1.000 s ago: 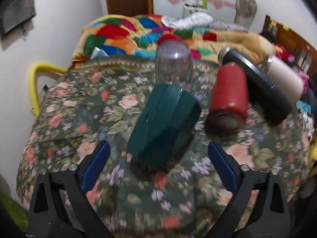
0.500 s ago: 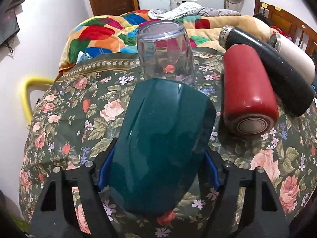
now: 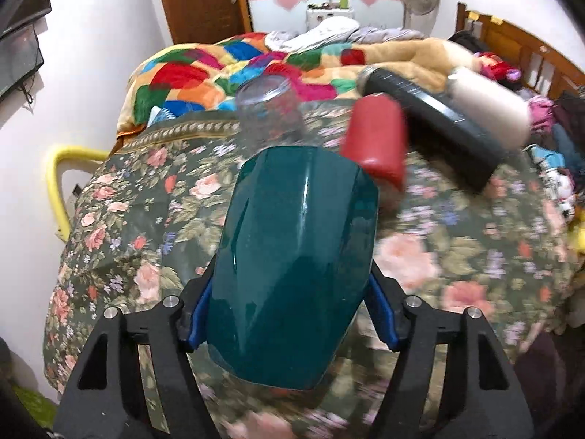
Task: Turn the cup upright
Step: 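Lift the green cup with the right tool and rotate it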
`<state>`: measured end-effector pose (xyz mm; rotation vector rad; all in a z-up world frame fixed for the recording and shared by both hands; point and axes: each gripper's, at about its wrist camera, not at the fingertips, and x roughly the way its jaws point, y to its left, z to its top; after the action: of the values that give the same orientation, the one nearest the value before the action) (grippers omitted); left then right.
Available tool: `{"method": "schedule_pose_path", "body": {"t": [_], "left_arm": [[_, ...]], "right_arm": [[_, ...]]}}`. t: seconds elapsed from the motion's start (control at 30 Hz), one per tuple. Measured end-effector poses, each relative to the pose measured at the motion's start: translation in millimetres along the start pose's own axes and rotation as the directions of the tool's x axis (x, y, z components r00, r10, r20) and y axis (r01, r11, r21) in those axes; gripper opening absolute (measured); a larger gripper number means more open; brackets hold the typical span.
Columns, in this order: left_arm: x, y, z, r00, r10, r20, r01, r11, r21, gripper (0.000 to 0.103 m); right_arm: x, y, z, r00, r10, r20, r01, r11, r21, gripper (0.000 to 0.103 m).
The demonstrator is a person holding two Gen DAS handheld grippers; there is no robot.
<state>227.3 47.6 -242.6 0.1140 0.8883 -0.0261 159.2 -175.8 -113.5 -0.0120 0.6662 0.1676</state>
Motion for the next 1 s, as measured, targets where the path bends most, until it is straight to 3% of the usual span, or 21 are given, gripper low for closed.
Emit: {"method": "schedule_pose_path", "body": {"t": [0.2, 0.4, 0.7, 1.0], "left_arm": [[-25.3, -48.4, 7.5, 0.995, -0.088, 0.046, 0.085, 0.994, 0.061, 0.07], [-20.2, -102.5, 16.1, 0.984, -0.167, 0.054, 0.161, 0.981, 0.107, 0.07], [18.2, -154.4, 12.9, 0.978, -0.201, -0.053, 0.207, 0.967, 0.147, 0.07], [35.2, -156.9, 0.1, 0.967, -0.216, -0.133, 0.235, 0.961, 0.146, 0.07]], "right_arm": [[-13.2, -10.2, -2.9, 0.999, -0.008, 0.031, 0.008, 1.0, 0.011, 0.103], [-18.3, -28.6, -7.5, 0.999, -0.028, 0.038, 0.026, 0.999, 0.041, 0.103], [-10.6, -54.9, -16.3, 0.998, -0.061, 0.006, 0.061, 0.996, 0.061, 0.103], [0.4, -59.8, -21.9, 0.998, -0.051, -0.03, 0.053, 0.996, 0.071, 0.103]]}}
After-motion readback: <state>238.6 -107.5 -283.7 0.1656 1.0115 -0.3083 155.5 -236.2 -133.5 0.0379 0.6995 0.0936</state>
